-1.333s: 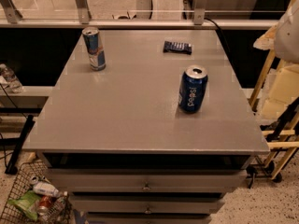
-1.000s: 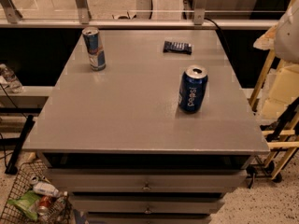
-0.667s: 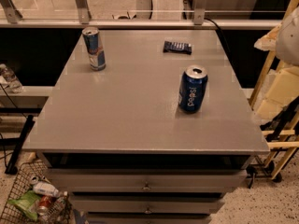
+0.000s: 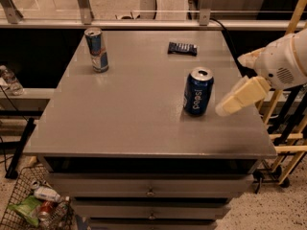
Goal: Move pepsi can near rxbar blueberry
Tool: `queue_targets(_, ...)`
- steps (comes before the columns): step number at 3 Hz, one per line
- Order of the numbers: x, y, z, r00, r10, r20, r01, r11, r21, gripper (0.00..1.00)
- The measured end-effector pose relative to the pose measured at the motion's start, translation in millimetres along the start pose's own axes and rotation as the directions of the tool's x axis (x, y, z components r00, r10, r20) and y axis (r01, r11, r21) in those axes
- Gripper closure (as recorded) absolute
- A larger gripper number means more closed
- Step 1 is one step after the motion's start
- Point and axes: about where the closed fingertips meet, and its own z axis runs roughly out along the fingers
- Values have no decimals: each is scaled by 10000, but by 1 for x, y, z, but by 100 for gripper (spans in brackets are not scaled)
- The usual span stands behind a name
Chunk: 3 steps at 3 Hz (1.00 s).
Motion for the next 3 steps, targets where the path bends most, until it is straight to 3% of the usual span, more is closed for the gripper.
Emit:
queue_targets(1,-25,-25,20,9844,309,1730,-375,9987,351,0)
queue_targets(2,-42,-38,32,9677,317,2503,-462,9976,525,0)
queue_targets(3,-54,-34,48,9704,135,2410,-212,9993,294,0)
